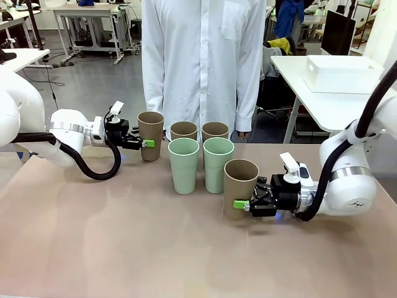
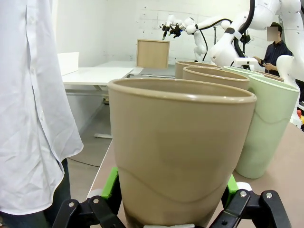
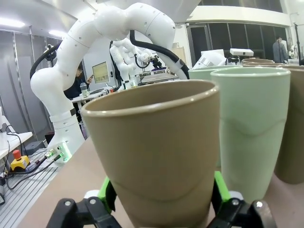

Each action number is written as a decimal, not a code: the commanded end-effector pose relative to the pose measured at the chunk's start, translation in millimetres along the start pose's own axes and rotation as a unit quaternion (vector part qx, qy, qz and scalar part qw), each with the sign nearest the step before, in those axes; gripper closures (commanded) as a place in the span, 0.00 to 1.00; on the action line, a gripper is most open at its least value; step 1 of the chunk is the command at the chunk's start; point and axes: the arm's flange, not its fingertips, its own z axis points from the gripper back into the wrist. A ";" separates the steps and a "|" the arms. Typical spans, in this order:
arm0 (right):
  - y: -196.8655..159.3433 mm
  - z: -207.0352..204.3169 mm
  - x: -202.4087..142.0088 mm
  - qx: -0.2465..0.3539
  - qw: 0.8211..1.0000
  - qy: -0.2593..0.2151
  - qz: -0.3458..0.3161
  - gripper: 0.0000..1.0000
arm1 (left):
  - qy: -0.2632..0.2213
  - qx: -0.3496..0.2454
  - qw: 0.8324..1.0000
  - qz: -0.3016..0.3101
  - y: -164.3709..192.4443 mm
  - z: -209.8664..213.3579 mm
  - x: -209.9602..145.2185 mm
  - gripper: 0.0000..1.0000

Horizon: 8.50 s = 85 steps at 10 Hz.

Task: Stack the cups and store them in the basket.
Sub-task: Pick up two Reusable plastic cups , one in each hand, then place the stack of Reusable plastic cups into the Pantry Basket.

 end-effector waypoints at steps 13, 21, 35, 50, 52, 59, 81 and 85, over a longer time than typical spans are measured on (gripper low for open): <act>-1.6 -13.2 2.7 0.029 0.999 0.022 0.002 0.80 | -0.036 -0.007 0.999 -0.004 -7.3 3.8 1.7 0.59; 6.8 14.0 37.9 -0.023 0.999 -0.015 0.018 0.15 | -0.025 0.005 0.999 -0.021 -29.6 16.6 25.3 0.15; 115.5 130.9 116.8 -0.017 0.999 -0.029 0.002 0.15 | -0.048 0.019 0.992 -0.112 -241.4 110.9 77.5 0.15; 53.2 143.7 126.1 -0.014 1.000 -0.022 -0.002 0.15 | -0.052 0.017 0.993 -0.104 -238.6 114.5 78.6 0.15; 53.2 143.7 126.1 -0.014 1.000 -0.022 -0.002 0.15 | -0.052 0.017 0.993 -0.104 -238.6 114.5 78.6 0.15; 53.2 143.7 126.1 -0.014 1.000 -0.022 -0.002 0.15 | -0.052 0.017 0.993 -0.104 -238.6 114.5 78.6 0.15; 53.2 143.7 126.1 -0.014 1.000 -0.022 -0.002 0.15 | -0.052 0.017 0.993 -0.104 -238.6 114.5 78.6 0.15; 53.2 143.7 126.1 -0.014 1.000 -0.022 -0.002 0.15 | -0.052 0.017 0.993 -0.104 -238.6 114.5 78.6 0.15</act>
